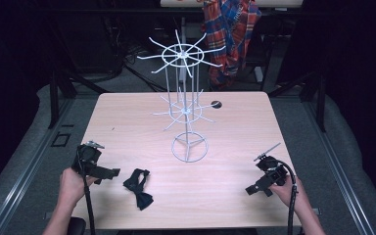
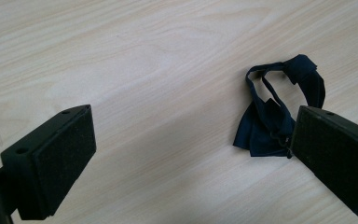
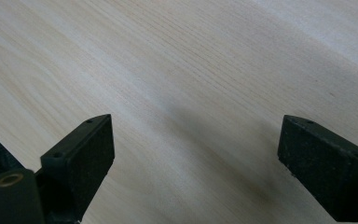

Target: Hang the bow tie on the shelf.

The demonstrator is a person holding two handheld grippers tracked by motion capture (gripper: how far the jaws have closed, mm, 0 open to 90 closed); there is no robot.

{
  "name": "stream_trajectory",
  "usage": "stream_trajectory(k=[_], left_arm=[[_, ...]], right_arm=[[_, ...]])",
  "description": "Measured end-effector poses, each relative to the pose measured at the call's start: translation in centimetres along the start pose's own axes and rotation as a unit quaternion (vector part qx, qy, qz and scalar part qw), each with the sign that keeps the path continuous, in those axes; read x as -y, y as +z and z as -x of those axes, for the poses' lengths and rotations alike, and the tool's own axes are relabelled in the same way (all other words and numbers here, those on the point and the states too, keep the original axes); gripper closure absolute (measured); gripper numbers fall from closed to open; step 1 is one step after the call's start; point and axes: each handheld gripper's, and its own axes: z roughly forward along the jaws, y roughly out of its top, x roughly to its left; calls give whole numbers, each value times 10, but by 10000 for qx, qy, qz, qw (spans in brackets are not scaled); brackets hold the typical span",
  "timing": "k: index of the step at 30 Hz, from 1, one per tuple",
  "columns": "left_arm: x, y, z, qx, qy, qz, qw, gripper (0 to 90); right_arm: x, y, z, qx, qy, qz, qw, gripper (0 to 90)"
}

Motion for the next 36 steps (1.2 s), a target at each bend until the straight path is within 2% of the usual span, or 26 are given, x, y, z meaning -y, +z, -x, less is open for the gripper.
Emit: stream_trajectory(k=[1, 4, 11, 15, 16, 18, 20, 21, 23, 25, 26, 27, 29, 30, 31, 32, 33, 34, 36], left_arm=[[0, 0, -1, 10, -7, -29, 10000, 2], [0, 1, -1, 15, -7, -24, 10000, 2], [-2, 1, 1, 3, 53, -78, 10000, 1], [-1, -2, 4, -70, 37, -20, 10000, 2], [-1, -3, 6, -78, 43, 5, 10000, 1], [0, -6, 10, -85, 86, 53, 9999, 1], [-1, -8, 13, -89, 129, 59, 9999, 0], [-2, -9, 15, -88, 178, 64, 9998, 0], [-2, -10, 20, -87, 182, 72, 9998, 0], [-2, -12, 24, -123, 171, 28, 9998, 1], [-2, -12, 26, -148, 155, 15, 9998, 1], [-2, -13, 29, -149, 168, 6, 9997, 1], [-4, -13, 36, -121, 231, 21, 9997, 0], [-5, -13, 41, -117, 282, 0, 9995, 0], [-6, -12, 45, -110, 342, -28, 9994, 1], [-7, -12, 49, -120, 375, -26, 9992, 1], [-7, -12, 52, -110, 372, -26, 9992, 0], [-6, -13, 55, -113, 370, 6, 9993, 0], [-5, -15, 62, -180, 337, 61, 9992, 2]], right_arm=[[0, 1, -1, -57, 17, 47, 10000, 104], [0, 1, 0, -4, -61, -63, 10000, 106], [0, 1, 1, 2, -63, -87, 9999, 107], [0, 1, 1, 2, -70, -88, 9999, 107], [-1, 0, 1, 71, -123, -147, 9998, 107], [-1, 2, -1, -23, -30, -43, 10000, 107], [-1, 2, -1, -5, -39, -65, 10000, 107], [-3, 2, 0, 82, -120, -162, 9998, 108], [-3, 4, -3, 125, 17, -75, 9999, 108], [-5, 4, -3, 82, -72, -120, 9999, 110], [-4, 3, -3, 88, -66, -161, 9998, 110], [-3, 5, -3, 122, 21, -59, 9999, 110], [-4, 3, 3, 99, -99, -246, 9996, 110], [-4, 5, 3, 45, 0, -113, 9999, 110], [-5, 5, 4, 13, -7, -102, 9999, 111], [-7, 4, 3, 104, -59, -167, 9998, 111], [-8, 4, 0, 30, -63, -98, 9999, 111], [-8, 4, -2, 136, -56, -41, 9999, 111], [-9, 3, -4, 31, -184, -68, 9998, 111]])
